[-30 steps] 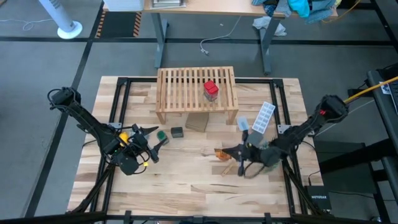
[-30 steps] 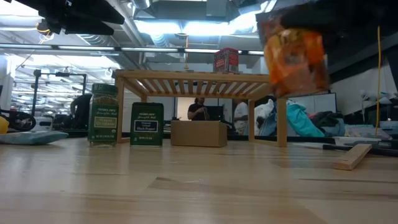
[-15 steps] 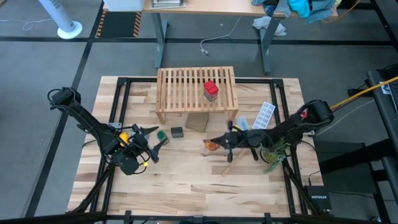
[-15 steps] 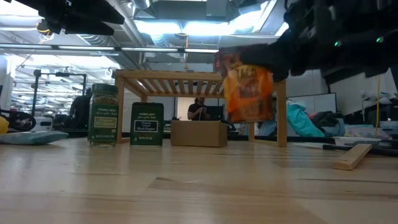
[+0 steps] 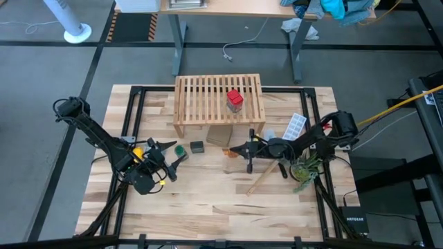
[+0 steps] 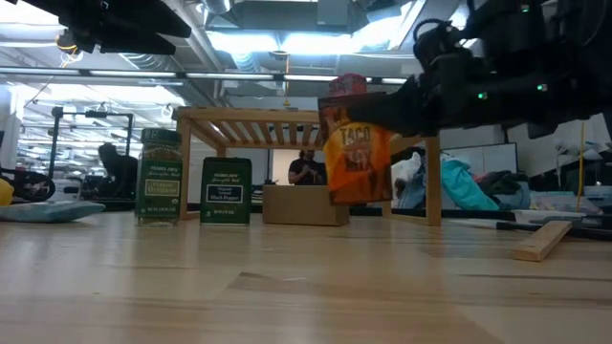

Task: Shelf spices
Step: Remove the orange seasoning pack from the shelf

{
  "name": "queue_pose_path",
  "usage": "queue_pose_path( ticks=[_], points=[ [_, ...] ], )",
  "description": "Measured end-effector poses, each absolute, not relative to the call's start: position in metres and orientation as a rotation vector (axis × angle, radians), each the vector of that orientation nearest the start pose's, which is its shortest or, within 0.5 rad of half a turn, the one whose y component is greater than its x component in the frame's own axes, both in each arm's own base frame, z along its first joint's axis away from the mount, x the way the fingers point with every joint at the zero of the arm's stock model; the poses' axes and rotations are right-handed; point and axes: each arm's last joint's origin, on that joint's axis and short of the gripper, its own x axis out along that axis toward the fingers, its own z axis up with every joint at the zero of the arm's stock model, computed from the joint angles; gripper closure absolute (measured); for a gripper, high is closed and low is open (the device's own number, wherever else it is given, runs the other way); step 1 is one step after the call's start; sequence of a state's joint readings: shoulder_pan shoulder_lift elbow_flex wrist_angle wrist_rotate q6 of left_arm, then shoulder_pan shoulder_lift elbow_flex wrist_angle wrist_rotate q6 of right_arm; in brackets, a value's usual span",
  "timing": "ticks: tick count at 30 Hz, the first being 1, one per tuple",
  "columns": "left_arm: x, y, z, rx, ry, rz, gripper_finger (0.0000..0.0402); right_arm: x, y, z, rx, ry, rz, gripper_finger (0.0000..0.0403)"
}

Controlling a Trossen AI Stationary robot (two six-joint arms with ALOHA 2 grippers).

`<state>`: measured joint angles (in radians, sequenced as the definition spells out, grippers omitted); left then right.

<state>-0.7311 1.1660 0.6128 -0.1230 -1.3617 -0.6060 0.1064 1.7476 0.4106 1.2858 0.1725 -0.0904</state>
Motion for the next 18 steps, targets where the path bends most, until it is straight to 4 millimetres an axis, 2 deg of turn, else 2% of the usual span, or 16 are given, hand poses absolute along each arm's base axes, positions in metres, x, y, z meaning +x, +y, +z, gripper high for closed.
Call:
queue_pose_path(
  ticks=[5, 18],
  points=[
    [0.178, -0.121, 0.222, 0.013, 0.146, 0.67, 0.0101, 0.285, 0.017, 0.136, -0.103, 0.071, -0.082, 0.0398],
    [0.178, -0.122, 0.222, 0.013, 0.146, 0.67, 0.0101, 0.299, 0.018, 0.134, -0.118, 0.188, -0.087, 0.0364]
  ],
)
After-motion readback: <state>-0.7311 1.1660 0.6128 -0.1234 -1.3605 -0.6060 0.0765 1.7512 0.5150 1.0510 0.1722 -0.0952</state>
